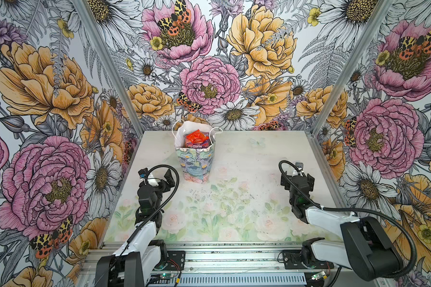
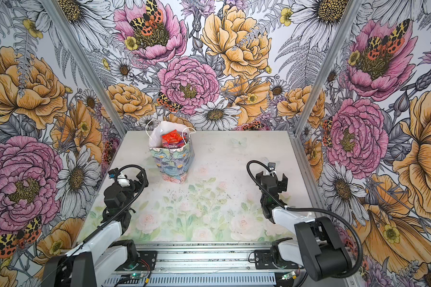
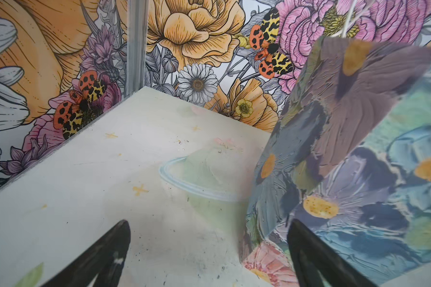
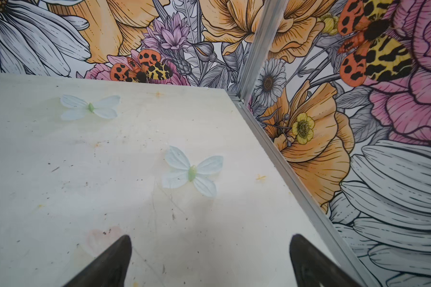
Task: Place the snacks into the paper bag
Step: Reset both arms
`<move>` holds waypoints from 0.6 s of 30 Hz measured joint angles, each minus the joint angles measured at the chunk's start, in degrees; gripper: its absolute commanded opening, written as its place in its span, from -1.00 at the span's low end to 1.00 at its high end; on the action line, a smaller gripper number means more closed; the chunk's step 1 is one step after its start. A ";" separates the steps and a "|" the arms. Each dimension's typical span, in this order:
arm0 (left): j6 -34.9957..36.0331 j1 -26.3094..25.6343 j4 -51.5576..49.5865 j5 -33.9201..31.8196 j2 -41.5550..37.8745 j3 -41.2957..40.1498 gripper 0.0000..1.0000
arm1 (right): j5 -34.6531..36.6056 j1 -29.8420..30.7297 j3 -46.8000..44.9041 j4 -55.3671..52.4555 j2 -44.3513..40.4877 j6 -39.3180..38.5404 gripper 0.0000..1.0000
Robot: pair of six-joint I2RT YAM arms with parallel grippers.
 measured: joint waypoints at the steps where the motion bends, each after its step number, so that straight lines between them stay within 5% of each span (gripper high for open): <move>1: 0.61 0.00 2.43 0.02 2.93 -0.04 0.98 | -0.92 -0.81 -0.66 3.69 2.43 -0.63 0.99; 9: 5.31 0.50 15.08 0.96 16.46 1.70 0.98 | -9.94 -6.43 -2.56 23.17 12.17 -1.27 0.99; 18: 8.35 -0.31 26.25 1.60 30.03 3.58 0.98 | -12.79 -6.56 -0.22 22.77 13.07 -1.07 0.99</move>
